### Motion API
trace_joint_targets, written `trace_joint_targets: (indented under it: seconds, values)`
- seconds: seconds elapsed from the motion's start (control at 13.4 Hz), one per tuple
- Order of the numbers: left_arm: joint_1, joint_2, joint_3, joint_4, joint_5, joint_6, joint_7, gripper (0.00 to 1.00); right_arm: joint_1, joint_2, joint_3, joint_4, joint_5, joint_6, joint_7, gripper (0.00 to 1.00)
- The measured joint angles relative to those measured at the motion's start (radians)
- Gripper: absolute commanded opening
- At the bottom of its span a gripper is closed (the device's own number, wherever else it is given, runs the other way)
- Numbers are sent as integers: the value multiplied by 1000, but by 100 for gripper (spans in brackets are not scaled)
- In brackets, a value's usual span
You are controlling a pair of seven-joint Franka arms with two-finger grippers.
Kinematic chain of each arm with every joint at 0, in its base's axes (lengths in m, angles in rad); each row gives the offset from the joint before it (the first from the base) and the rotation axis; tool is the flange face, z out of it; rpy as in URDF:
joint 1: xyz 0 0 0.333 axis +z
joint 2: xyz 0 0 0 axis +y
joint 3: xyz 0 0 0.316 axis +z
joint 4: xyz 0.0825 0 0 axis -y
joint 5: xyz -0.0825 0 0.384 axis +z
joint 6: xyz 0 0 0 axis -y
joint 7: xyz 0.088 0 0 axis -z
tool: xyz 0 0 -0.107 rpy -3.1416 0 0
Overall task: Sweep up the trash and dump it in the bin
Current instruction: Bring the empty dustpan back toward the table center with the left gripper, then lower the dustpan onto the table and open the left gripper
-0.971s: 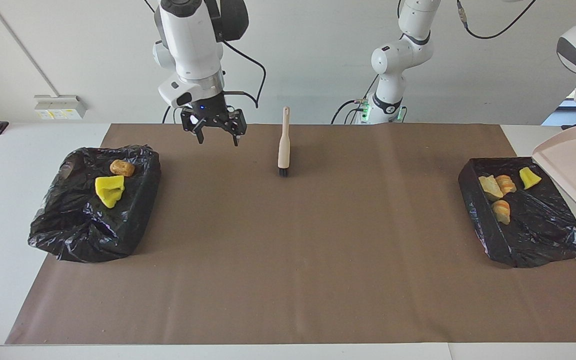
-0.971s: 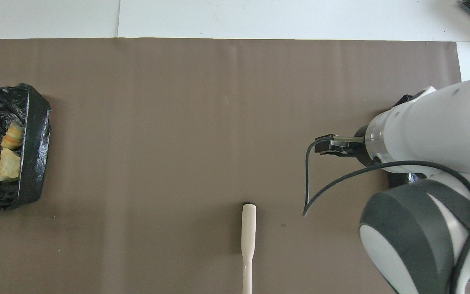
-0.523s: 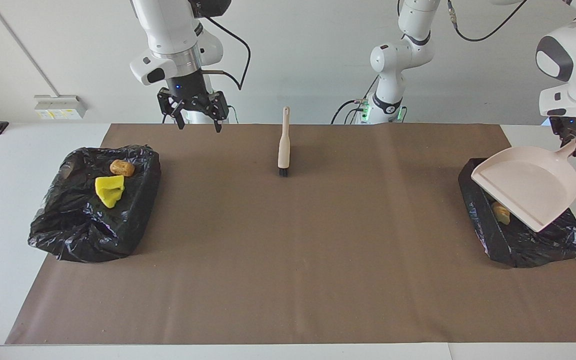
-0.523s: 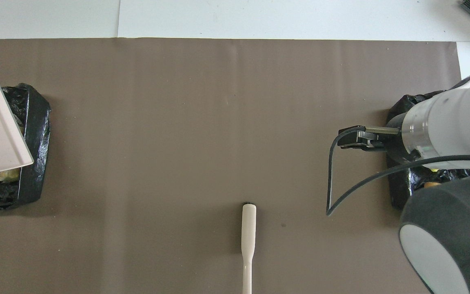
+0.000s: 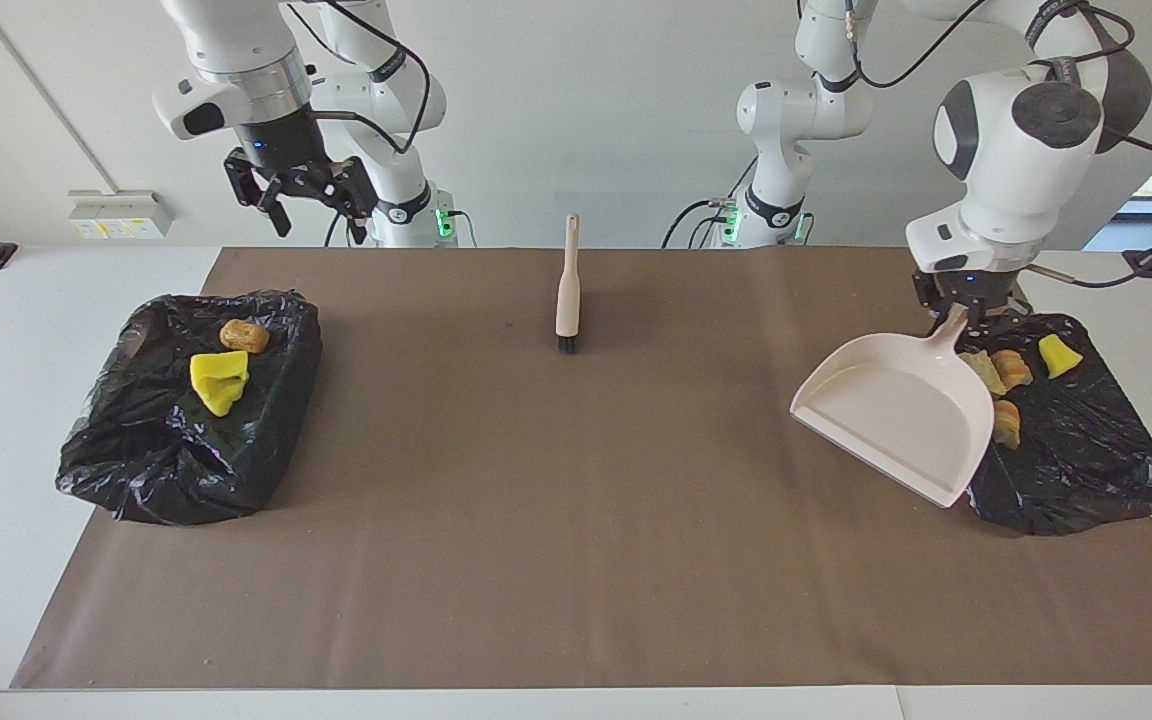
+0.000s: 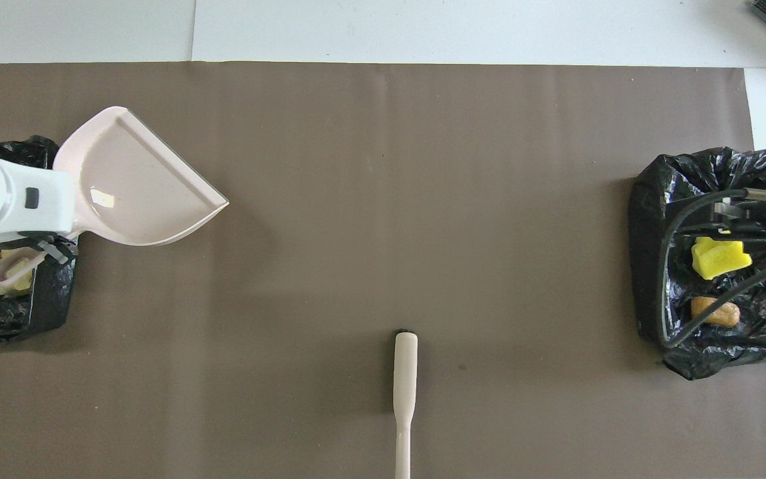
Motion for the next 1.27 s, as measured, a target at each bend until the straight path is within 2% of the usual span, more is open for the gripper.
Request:
trace_joint_targets:
  seconds: [0.22,0.37,0.52,0.75,0.9,1.27]
  values:
    - [-142,26,0,-8,-97,48,-294,0,-2,0,-30,1,-1,-3,-78,100]
    - [-242,59,0,-7,-115,91,-487,0,-2,-2,-40,6,-2,-5,-132,100]
    - [-336,119,0,4,-117,148,-672,0,-2,-18,-57,14,-2,-10,-152,100]
    - [-454,249,0,98,-138,181,-878,0,-2,-49,-60,13,-2,-60,-154,100]
    - [-485,313,0,159,-161,218,-990,0,-2,-54,-60,13,-2,-98,-154,100]
    - [-516,392,1,254,-180,273,-1057,0,-2,-54,-60,11,-1,-99,-154,100]
